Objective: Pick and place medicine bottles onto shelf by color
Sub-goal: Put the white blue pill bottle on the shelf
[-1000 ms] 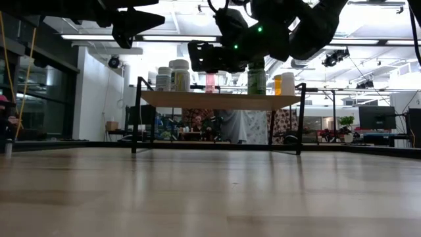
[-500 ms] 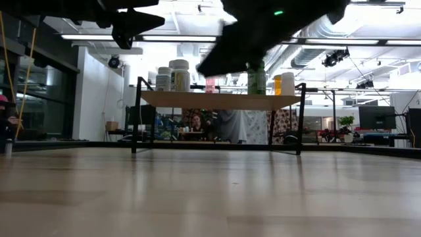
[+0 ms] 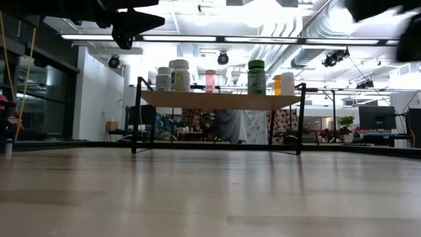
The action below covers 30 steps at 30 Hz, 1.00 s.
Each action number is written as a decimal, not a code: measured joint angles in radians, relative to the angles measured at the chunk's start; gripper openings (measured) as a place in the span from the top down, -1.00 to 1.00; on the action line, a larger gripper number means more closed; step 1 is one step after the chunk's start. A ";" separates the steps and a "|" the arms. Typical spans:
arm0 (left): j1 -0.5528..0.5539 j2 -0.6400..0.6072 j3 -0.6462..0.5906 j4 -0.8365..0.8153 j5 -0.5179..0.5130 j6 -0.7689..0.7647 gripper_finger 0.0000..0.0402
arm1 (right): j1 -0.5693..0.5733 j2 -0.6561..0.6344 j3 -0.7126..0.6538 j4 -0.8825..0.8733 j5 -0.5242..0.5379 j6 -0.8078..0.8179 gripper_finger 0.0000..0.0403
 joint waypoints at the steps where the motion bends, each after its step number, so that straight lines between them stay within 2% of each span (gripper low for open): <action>1: 0.000 0.000 0.000 0.000 0.000 0.000 -0.12 | 0.029 -0.014 0.000 -0.028 -0.009 0.074 0.13; 7: 0.000 0.000 0.000 0.000 0.000 0.000 -0.12 | 0.155 -0.064 0.000 -0.139 -0.030 0.453 0.13; 14: 0.000 0.000 0.000 -0.001 0.000 -0.027 -0.12 | 0.253 -0.064 0.001 -0.174 -0.041 0.709 0.13; 16: 0.000 0.000 0.000 -0.001 0.000 -0.027 -0.12 | 0.284 -0.062 0.022 -0.233 -0.036 0.764 0.14; 21: 0.000 0.000 0.000 -0.002 0.000 -0.030 -0.12 | 0.389 -0.056 0.158 -0.437 0.105 0.932 0.19; 26: 0.000 0.000 0.000 -0.009 0.000 -0.045 -0.12 | 0.489 0.000 0.256 -0.469 0.181 1.078 0.22; 30: 0.000 0.000 0.000 -0.008 -0.001 -0.045 -0.12 | 0.532 0.067 0.301 -0.466 0.212 1.092 0.23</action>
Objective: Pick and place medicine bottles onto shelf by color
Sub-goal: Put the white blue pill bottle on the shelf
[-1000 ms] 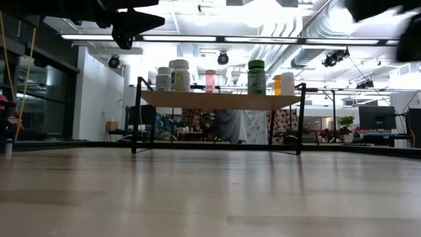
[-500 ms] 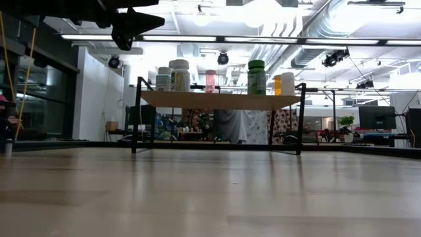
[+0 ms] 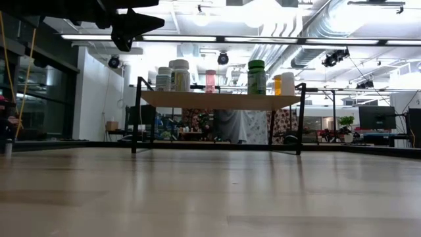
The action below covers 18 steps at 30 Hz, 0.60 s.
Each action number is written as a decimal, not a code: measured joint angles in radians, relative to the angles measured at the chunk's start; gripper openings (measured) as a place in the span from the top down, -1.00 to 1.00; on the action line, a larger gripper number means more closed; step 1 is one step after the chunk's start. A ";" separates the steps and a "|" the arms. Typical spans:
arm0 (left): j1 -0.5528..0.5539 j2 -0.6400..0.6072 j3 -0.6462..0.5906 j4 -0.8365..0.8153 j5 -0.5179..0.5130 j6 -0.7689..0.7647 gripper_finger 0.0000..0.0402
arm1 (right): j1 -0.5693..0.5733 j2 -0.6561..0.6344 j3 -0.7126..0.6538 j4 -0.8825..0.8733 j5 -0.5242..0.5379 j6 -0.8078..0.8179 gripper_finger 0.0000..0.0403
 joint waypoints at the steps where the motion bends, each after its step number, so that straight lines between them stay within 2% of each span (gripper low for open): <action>1: 0.000 0.000 0.000 0.000 -0.001 0.000 -0.12 | 0.007 0.016 0.008 0.003 0.004 -0.006 0.23; 4: 0.000 0.000 0.000 0.000 -0.008 0.021 -0.12 | 0.022 0.047 0.020 0.012 -0.002 -0.014 0.23; 8: 0.000 0.000 0.000 0.000 -0.009 0.050 -0.12 | 0.031 0.058 0.019 0.006 -0.062 -0.008 0.23; 12: 0.000 0.000 0.000 0.001 -0.011 0.051 -0.12 | 0.030 0.058 0.019 0.001 -0.066 -0.009 0.21; 15: 0.000 0.000 0.000 0.001 -0.011 0.047 -0.12 | 0.023 0.058 0.019 -0.007 -0.059 0.006 0.11; 18: 0.000 0.000 0.000 0.001 -0.011 0.045 -0.12 | 0.021 0.058 0.019 -0.017 -0.034 0.005 -0.10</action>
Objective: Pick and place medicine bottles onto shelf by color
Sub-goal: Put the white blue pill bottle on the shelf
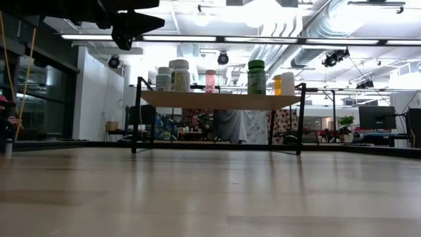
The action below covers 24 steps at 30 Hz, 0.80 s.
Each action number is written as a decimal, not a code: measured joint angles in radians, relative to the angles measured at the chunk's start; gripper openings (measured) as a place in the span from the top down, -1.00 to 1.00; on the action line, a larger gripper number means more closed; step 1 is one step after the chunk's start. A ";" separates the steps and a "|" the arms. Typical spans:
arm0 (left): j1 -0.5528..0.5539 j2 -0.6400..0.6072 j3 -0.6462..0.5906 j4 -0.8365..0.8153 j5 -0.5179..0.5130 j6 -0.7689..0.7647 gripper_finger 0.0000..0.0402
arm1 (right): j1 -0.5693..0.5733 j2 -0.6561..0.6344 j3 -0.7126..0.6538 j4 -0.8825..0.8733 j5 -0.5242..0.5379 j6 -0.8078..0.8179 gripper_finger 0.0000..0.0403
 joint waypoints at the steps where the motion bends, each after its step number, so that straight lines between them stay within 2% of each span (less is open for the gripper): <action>1: 0.000 0.000 0.000 0.000 0.000 0.000 -0.12 | 0.000 0.000 0.000 -0.002 0.003 -0.001 -0.18; 4: 0.000 0.000 0.000 0.000 0.000 0.000 -0.12 | 0.000 0.000 0.000 0.008 -0.006 -0.022 -0.38; 7: 0.000 0.000 0.000 0.000 0.000 0.000 -0.12 | 0.008 0.000 0.000 0.022 0.001 -0.018 -0.47; 14: 0.000 0.000 0.000 0.000 0.000 0.000 -0.12 | 0.012 0.014 0.000 0.022 0.031 -0.007 -0.49; 24: 0.000 0.000 0.000 0.001 0.000 0.000 -0.12 | 0.002 0.092 0.000 0.025 -0.020 0.038 -0.49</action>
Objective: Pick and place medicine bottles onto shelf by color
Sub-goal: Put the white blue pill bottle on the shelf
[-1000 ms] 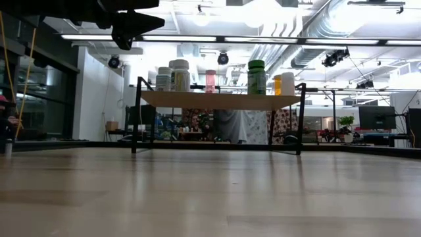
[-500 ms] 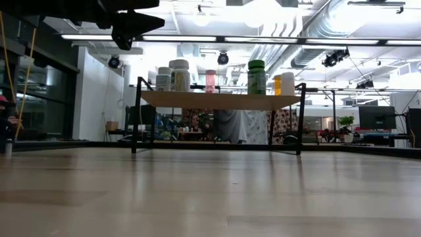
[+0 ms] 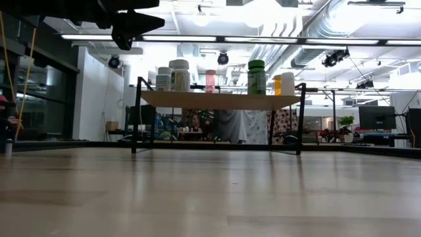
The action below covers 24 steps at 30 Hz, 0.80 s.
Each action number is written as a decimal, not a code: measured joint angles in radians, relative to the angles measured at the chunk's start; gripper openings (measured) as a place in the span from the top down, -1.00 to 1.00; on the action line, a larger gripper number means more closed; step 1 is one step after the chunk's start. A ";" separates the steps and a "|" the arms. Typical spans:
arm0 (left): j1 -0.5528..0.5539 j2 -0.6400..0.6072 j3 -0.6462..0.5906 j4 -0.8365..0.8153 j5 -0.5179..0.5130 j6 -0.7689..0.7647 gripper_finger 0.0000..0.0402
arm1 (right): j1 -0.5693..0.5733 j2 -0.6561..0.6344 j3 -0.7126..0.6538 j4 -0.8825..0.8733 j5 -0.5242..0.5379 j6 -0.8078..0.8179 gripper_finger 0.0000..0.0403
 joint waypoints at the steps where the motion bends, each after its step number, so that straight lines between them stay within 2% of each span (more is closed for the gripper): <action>1: 0.000 0.000 0.000 0.000 0.000 0.000 -0.12 | -0.004 0.010 0.000 0.000 -0.021 0.015 -0.49; 6: 0.000 0.000 0.000 0.000 0.000 0.000 -0.12 | -0.036 0.050 0.000 -0.017 -0.090 0.057 -0.49; 14: 0.000 0.000 0.000 0.000 0.000 0.000 -0.12 | -0.087 0.060 0.000 -0.020 -0.094 0.029 -0.49; 24: 0.000 0.000 0.000 0.000 0.000 0.000 -0.12 | -0.092 0.081 0.000 0.016 -0.113 0.031 -0.49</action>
